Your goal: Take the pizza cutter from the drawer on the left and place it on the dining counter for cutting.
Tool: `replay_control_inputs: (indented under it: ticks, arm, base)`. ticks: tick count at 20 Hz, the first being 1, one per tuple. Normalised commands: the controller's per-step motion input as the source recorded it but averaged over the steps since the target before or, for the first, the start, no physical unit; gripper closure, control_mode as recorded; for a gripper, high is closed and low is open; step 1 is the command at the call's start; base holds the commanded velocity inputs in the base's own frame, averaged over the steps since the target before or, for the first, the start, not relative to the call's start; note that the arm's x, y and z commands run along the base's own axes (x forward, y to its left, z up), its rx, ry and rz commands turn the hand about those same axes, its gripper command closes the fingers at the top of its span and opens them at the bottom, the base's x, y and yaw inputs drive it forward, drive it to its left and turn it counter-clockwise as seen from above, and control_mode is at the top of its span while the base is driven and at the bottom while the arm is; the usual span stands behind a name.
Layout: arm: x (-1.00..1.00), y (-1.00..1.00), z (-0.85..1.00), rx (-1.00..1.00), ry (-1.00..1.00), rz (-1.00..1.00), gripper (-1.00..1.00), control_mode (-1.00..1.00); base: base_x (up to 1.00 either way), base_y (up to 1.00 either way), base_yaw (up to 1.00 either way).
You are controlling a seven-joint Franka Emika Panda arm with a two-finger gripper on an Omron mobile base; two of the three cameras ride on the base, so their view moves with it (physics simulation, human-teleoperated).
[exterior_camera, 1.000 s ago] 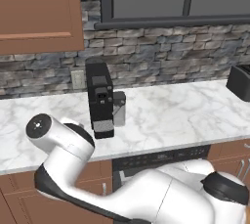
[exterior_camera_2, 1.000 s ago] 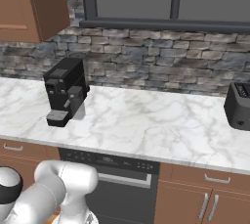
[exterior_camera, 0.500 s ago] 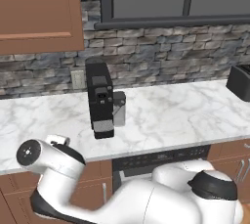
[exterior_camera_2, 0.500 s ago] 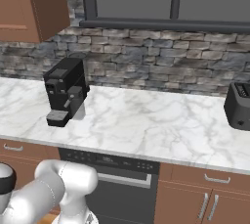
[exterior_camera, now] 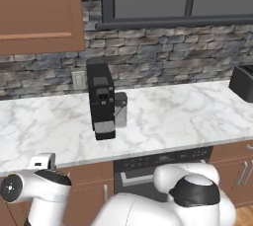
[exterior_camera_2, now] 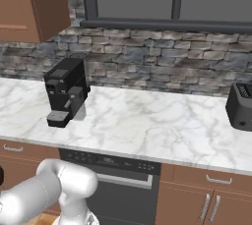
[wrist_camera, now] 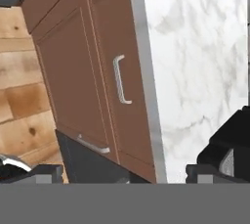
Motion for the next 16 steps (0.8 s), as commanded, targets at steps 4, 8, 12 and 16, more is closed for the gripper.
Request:
replay_control_inputs:
  ticks: [4, 8, 12, 16]
  arm:
    - [0.0, 0.0, -0.27, -0.12, -0.2, 0.08, -1.0, -1.0]
    - [0.0, 0.0, -0.4, -0.15, -0.23, 0.06, -1.0, -1.0]
    - [0.0, 0.01, -0.31, -0.17, -0.26, 0.06, -1.0, -1.0]
    - [0.0, 0.02, -0.22, -0.19, -0.29, 0.05, -1.0, -1.0]
  base:
    - [0.0, 0.0, 0.0]
    - [0.0, 0.0, 0.0]
    - [0.0, 0.0, 0.0]
    - [0.0, 0.0, 0.0]
